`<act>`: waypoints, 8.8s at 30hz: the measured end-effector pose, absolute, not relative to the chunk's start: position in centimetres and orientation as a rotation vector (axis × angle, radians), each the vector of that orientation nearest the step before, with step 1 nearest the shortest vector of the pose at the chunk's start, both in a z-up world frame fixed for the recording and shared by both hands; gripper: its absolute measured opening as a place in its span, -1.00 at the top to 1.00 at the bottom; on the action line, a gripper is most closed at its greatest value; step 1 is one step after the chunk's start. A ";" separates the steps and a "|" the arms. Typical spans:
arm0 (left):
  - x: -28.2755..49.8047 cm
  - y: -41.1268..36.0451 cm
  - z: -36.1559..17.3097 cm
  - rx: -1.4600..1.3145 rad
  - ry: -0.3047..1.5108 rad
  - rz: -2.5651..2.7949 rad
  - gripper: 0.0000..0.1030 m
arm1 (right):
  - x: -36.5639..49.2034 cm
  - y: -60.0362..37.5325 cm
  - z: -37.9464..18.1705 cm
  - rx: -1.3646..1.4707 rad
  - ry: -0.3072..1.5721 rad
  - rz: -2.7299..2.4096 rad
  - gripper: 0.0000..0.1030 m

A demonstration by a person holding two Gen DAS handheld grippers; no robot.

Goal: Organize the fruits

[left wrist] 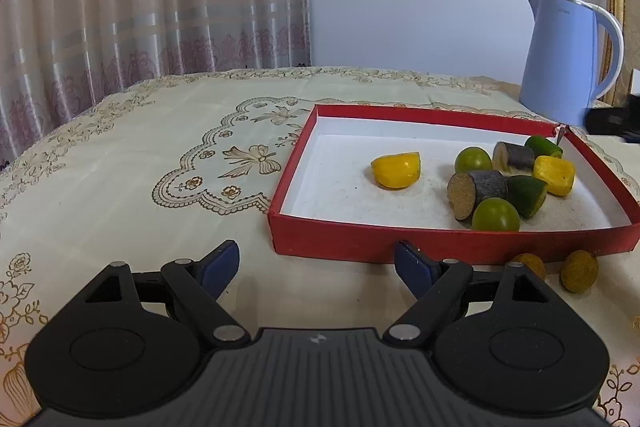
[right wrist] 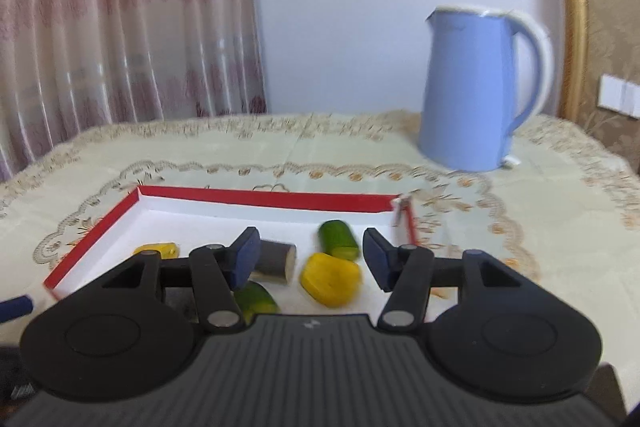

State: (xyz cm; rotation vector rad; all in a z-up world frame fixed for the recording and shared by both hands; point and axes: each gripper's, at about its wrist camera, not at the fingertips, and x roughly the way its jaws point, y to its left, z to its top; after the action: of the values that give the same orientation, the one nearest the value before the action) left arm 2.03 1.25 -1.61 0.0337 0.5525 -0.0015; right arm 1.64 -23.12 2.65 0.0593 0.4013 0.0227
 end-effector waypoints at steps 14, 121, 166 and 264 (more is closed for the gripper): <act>1.9 0.9 -1.7 0.052 0.550 0.000 -0.65 | -5.2 -22.2 -1.2 0.068 0.462 0.105 -0.17; 0.5 0.3 -1.6 0.146 0.592 -0.140 0.53 | -5.8 -24.1 -2.8 0.199 0.408 0.026 -1.00; 0.4 2.3 -2.0 0.050 0.555 -0.142 0.52 | -1.7 -18.9 -3.4 0.004 0.577 0.115 0.44; 1.2 1.5 -1.1 0.104 0.443 0.083 -0.97 | -2.6 -20.5 -3.5 0.045 0.577 0.134 0.43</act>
State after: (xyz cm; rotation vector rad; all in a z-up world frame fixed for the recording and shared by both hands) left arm 1.22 1.50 -1.14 0.1038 0.4429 0.0834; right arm -2.58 -20.54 -3.48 0.0447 0.5768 0.1345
